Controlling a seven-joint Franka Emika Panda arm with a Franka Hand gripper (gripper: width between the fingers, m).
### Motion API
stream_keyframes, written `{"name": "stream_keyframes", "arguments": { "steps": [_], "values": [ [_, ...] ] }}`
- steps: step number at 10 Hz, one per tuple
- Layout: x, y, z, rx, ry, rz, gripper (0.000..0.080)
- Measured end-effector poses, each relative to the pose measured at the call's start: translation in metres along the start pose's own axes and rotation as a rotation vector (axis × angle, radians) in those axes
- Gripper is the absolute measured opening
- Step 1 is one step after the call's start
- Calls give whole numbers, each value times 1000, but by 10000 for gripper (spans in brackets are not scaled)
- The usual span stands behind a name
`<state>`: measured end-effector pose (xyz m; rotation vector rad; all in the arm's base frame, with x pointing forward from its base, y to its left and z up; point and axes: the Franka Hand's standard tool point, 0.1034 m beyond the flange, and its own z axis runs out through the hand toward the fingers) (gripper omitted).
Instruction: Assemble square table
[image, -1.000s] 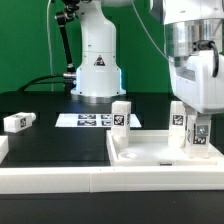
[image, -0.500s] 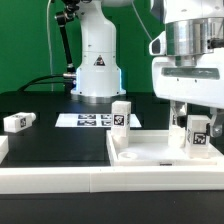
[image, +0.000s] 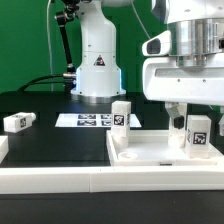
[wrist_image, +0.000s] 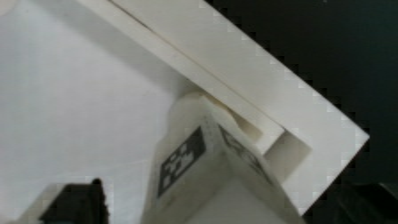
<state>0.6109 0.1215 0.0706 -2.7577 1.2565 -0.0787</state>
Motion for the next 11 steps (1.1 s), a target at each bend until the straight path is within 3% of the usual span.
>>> {"name": "stream_keyframes", "arguments": {
  "steps": [4,6,7,9,10,11],
  "values": [
    [0,0,0,0,1,-237,649],
    [0,1,0,-19,8,-359,649],
    [0,0,-1,-41,20,-473,649],
    [2,-1,-2,-51,29,-590,649],
    [4,0,-2,-53,28,-660,525],
    [5,0,-2,-54,28,-676,525]
  ]
}}
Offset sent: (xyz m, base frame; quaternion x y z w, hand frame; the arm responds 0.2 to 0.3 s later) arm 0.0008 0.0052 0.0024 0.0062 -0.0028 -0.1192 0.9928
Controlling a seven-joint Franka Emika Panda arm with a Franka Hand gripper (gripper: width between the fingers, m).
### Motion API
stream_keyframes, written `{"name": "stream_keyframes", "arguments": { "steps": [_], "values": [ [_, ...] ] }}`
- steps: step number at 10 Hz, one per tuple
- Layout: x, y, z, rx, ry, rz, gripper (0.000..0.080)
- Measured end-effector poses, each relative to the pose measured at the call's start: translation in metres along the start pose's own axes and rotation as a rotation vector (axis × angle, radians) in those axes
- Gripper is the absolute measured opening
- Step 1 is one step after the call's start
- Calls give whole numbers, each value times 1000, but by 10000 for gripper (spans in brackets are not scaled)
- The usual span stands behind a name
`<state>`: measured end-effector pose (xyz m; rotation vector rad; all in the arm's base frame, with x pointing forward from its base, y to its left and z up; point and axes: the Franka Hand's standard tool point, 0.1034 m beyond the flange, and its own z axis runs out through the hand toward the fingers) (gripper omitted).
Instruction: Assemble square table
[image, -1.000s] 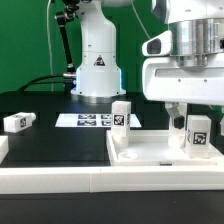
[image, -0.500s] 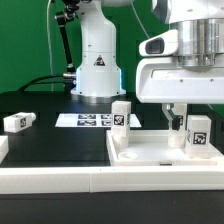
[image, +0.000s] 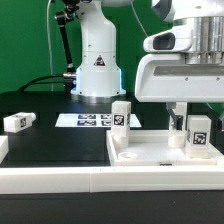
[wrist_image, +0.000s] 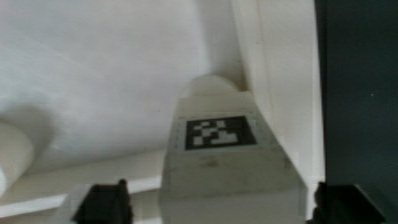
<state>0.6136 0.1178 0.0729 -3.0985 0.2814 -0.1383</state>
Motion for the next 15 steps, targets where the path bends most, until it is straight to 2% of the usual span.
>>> {"name": "stream_keyframes", "arguments": {
  "steps": [1,2,6,8,9,10,15],
  "values": [
    [0,0,0,0,0,1,386],
    [0,0,0,0,0,7,287],
    [0,0,0,1,0,92,288],
    [0,1,0,5,1,288,288],
    [-3,3,0,27,5,441,288],
    [-5,3,-1,31,-1,561,288],
    [-6,3,0,35,-19,1001,290]
  ]
}}
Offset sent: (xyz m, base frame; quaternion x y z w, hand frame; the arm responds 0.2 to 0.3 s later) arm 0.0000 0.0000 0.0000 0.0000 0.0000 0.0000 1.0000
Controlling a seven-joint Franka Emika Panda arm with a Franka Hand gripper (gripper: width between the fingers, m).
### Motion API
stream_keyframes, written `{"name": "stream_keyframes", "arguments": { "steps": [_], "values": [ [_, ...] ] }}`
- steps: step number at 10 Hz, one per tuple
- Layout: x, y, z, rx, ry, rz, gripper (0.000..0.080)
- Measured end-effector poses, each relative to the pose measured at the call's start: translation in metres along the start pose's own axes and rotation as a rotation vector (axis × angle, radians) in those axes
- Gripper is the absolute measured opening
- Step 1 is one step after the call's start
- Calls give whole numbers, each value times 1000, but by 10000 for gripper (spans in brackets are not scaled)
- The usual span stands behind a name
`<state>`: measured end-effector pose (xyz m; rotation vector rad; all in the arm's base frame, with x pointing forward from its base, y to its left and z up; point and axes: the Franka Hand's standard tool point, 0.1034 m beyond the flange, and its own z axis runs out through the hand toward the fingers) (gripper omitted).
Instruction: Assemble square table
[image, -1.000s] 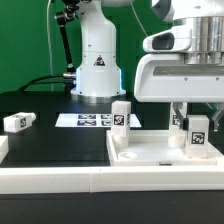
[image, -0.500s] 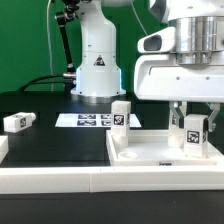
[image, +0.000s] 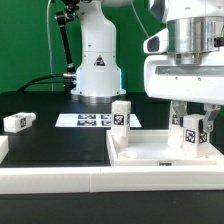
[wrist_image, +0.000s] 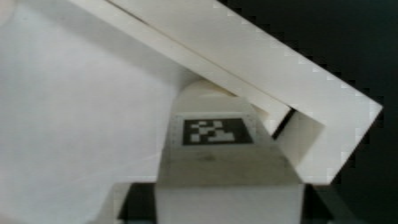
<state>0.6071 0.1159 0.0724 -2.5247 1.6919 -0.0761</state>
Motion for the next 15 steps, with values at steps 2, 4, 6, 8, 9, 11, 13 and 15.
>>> {"name": "stream_keyframes", "arguments": {
  "steps": [2,4,6,8,9,11,13,15],
  "values": [
    [0,0,0,0,-4,127,290],
    [0,1,0,3,-20,324,290],
    [0,1,0,2,-27,413,290],
    [-1,0,0,-1,-30,479,290],
    [-1,0,0,0,-30,472,290],
    [-4,1,0,-13,-34,330,542],
    [-8,0,-1,-33,-36,142,616],
    [-8,-6,-2,-31,-36,-68,644]
  ]
}}
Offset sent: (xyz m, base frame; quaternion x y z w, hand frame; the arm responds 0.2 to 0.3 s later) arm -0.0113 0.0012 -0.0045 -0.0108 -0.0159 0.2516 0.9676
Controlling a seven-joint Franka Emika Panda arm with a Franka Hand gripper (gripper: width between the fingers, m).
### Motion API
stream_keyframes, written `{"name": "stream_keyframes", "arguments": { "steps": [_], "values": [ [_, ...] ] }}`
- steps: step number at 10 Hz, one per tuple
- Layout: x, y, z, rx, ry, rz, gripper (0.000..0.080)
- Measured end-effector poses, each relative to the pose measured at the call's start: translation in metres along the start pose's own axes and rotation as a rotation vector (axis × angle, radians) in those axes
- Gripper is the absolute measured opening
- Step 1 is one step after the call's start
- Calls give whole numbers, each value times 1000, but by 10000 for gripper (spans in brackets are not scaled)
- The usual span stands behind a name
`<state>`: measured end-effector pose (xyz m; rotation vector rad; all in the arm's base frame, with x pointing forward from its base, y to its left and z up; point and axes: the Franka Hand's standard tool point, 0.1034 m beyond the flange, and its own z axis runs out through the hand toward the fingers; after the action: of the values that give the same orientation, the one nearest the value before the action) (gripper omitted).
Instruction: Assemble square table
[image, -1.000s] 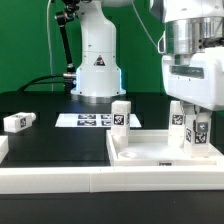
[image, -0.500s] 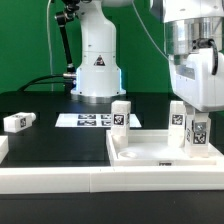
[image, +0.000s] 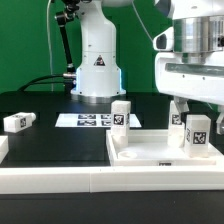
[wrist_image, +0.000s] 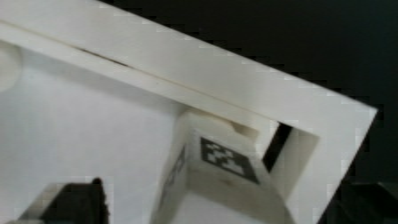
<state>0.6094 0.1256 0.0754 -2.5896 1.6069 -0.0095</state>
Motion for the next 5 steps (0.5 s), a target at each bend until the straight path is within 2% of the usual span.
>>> {"name": "stream_keyframes", "arguments": {
  "steps": [4,5],
  "values": [
    [2,1,0,-4,3,-305,649],
    [2,2,0,-21,14,-428,649]
  ]
}}
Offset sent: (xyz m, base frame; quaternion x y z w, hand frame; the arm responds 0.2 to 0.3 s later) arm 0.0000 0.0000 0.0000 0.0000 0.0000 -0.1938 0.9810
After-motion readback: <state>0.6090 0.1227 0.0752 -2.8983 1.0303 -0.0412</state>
